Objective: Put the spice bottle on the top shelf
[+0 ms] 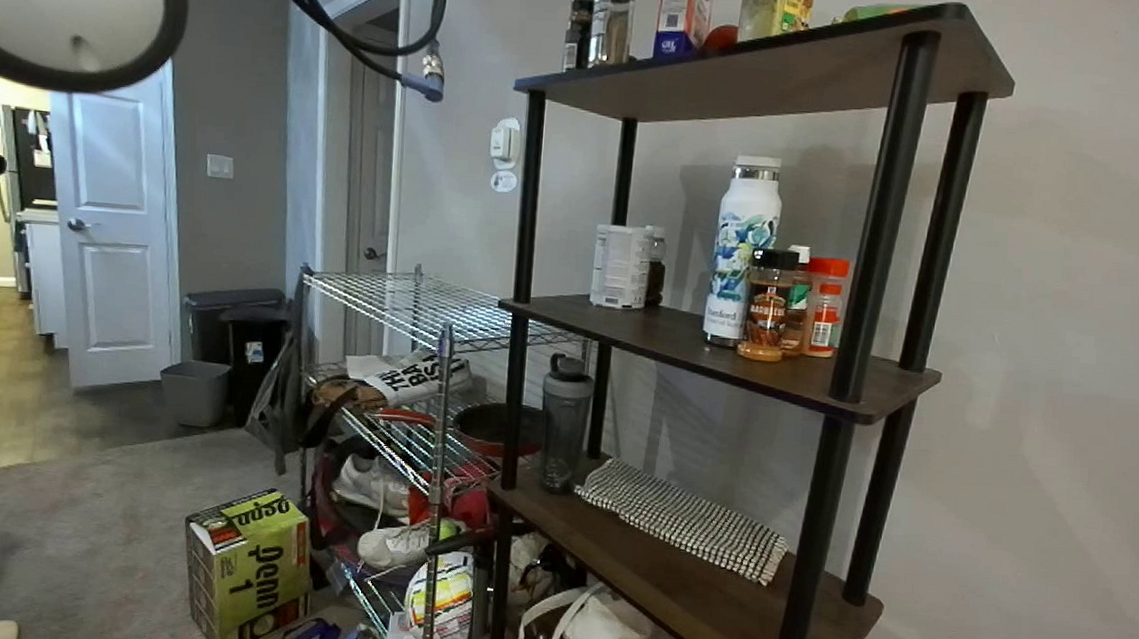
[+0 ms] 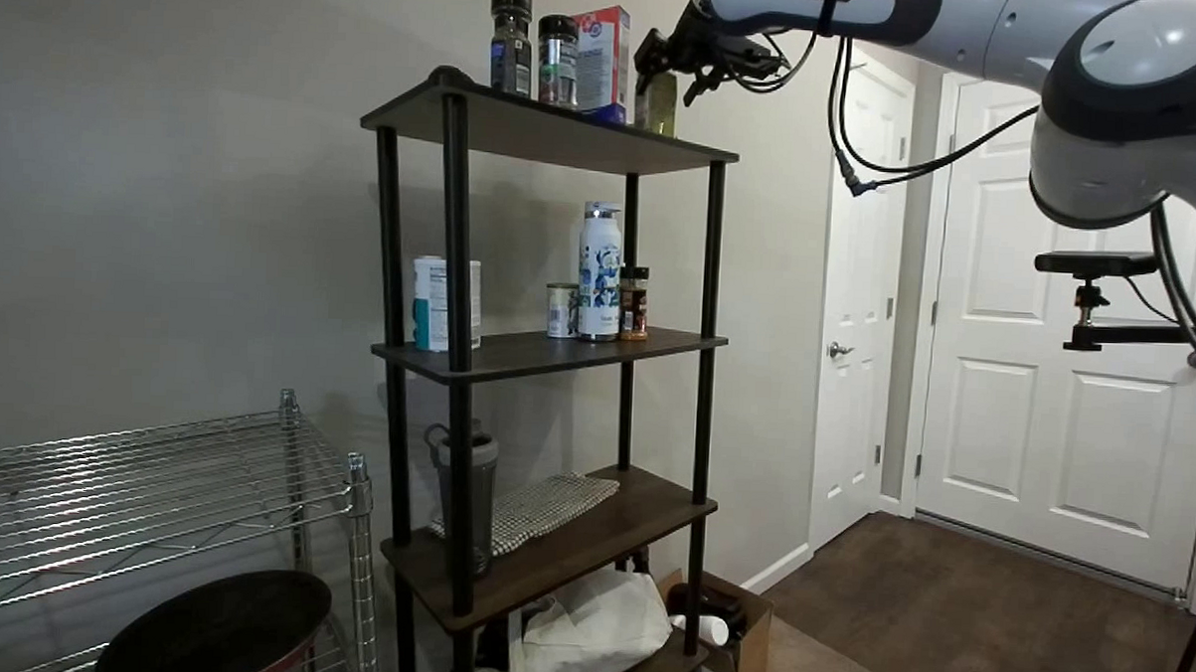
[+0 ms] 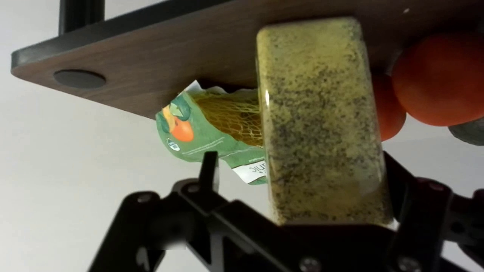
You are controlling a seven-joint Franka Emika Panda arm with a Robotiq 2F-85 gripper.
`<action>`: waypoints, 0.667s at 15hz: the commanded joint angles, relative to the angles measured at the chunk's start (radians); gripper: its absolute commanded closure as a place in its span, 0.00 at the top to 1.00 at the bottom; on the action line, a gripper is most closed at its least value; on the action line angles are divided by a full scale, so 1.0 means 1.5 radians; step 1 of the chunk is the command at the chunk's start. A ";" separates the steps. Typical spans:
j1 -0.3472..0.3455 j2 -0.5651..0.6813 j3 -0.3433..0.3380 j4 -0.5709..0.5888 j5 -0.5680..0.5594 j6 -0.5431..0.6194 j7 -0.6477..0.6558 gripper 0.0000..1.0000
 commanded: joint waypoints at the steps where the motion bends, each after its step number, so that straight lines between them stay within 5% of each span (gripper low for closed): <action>1: -0.080 -0.026 0.045 -0.048 0.070 0.004 -0.041 1.00; 10: -0.352 -0.087 0.183 -0.201 0.233 0.068 -0.116 1.00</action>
